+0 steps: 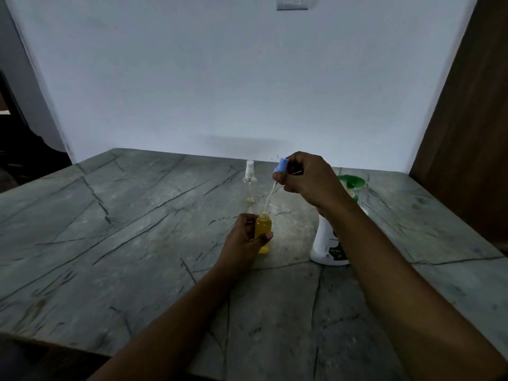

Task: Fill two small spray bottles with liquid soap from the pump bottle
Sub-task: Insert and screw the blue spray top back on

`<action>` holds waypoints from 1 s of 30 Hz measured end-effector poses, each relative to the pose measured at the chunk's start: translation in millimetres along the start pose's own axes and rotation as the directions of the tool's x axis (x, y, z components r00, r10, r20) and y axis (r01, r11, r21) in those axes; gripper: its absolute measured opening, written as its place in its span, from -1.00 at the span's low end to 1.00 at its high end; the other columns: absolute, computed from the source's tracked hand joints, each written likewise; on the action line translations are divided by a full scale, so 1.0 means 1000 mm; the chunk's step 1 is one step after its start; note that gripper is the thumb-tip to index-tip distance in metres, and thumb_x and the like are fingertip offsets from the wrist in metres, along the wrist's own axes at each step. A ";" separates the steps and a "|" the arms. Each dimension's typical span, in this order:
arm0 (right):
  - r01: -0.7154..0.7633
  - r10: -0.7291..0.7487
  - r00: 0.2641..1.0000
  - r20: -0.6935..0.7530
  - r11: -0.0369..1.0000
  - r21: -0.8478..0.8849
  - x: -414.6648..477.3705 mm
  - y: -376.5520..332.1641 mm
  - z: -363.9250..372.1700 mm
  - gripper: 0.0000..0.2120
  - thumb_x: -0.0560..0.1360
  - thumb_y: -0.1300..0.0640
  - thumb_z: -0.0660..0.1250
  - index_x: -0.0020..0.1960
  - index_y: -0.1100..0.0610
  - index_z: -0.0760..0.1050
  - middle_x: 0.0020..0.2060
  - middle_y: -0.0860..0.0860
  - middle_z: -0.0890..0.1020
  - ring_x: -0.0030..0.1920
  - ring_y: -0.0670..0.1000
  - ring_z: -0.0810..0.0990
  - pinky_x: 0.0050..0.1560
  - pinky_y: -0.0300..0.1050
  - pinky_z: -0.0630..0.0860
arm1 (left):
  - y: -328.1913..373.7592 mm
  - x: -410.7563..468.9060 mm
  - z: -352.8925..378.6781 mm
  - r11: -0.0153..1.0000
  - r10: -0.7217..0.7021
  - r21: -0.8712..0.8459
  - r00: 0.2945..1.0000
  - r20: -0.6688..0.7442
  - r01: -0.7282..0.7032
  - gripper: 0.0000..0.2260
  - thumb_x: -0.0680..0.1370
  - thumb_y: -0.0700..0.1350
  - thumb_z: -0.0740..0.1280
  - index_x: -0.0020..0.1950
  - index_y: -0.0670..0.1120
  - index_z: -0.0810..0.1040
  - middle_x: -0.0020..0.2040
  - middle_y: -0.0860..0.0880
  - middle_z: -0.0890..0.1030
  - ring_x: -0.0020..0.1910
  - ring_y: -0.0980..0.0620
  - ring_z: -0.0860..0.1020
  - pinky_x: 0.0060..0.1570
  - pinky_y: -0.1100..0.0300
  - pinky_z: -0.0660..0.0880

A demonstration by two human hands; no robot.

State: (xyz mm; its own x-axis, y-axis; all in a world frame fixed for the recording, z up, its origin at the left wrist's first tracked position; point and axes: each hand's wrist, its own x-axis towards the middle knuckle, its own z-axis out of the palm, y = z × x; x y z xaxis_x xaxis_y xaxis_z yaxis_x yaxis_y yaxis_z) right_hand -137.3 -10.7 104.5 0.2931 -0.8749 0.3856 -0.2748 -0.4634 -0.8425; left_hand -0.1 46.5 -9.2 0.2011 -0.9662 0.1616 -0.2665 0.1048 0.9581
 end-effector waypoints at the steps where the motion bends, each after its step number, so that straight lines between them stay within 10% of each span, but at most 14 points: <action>1: 0.005 -0.004 1.000 0.016 1.000 -0.019 -0.001 0.000 0.001 -0.78 0.41 0.17 0.48 0.02 0.13 0.52 -0.13 0.07 0.64 -0.14 0.06 0.64 0.02 0.07 0.60 | 0.000 0.000 0.000 1.000 0.000 0.003 1.000 0.001 0.000 -0.74 0.47 -0.05 0.38 0.04 0.16 0.33 0.19 -0.02 0.52 0.11 0.03 0.52 0.15 -0.04 0.48; 30: 0.196 0.050 0.832 0.552 0.904 -0.379 0.007 0.017 0.011 -0.73 0.45 0.27 0.41 0.14 0.15 0.50 0.06 0.07 0.59 0.01 0.04 0.61 0.01 -0.08 0.58 | 0.002 0.004 0.003 0.994 -0.048 0.099 0.999 -0.007 0.048 -0.63 0.48 -0.07 0.36 0.26 -0.04 0.38 0.24 -0.03 0.49 0.17 0.02 0.48 0.19 0.02 0.44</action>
State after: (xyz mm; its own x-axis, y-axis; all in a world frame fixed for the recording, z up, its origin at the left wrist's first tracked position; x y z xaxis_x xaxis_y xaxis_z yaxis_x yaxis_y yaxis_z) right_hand -129.8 -23.4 88.6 0.7357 -0.6736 0.0706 -0.5378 -0.6443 -0.5437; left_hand -2.8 41.9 -7.9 0.2200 -0.9684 0.1173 -0.3485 0.0343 0.9367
